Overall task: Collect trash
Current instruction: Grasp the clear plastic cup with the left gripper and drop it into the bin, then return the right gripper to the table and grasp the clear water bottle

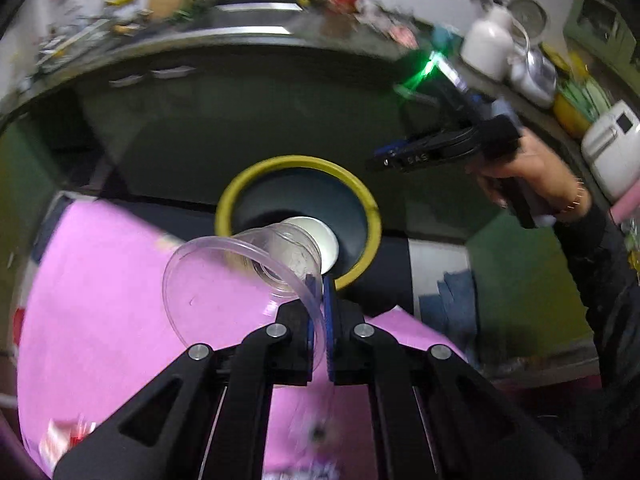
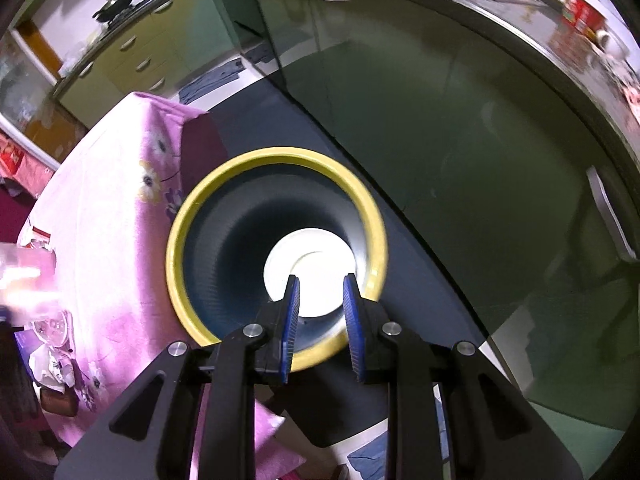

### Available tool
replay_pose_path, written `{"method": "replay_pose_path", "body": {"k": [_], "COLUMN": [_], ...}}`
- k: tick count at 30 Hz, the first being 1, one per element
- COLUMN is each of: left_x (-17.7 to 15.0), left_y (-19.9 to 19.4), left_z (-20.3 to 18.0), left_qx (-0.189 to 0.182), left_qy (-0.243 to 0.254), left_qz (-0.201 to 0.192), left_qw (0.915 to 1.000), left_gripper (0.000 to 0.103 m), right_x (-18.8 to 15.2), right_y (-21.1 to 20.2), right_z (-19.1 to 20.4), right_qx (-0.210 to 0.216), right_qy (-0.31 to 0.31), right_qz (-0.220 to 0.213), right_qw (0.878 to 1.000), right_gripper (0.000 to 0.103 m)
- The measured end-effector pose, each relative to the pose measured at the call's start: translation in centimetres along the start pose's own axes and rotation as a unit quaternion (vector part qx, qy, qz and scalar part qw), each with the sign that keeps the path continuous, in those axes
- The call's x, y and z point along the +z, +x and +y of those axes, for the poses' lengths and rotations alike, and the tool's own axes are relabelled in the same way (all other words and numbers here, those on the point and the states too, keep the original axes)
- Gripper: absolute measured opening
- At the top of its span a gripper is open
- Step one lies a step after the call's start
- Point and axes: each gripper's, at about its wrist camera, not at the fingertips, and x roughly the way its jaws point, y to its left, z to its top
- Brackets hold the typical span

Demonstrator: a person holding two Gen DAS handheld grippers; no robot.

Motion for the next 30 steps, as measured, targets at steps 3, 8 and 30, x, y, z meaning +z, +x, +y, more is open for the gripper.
{"method": "replay_pose_path", "body": {"k": [3,8,30], "left_x": [2.5,5.4,-7.3], "left_y": [5.1,12.0,-12.6], "left_z": [0.2,0.5,5.1], "left_qx": [-0.026,0.004,0.059], "left_qy": [-0.009,-0.004,-0.146], "left_qz": [0.042,0.075,-0.138], "left_qw": [0.9987,0.9972,0.9778], "left_gripper": [0.004,0.042,0.068], "right_x": [-0.5,-1.5,-6.8], "right_y": [-0.2,-0.8,-3.3], "right_z": [-1.2,-3.0,12.3], "right_qx": [0.001,-0.005,0.095], "right_qy": [0.01,0.024,-0.163], "right_qz": [-0.001,-0.002,0.011], "right_qw": [1.0,1.0,0.982], "right_gripper": [0.023,0.023,0.043]}}
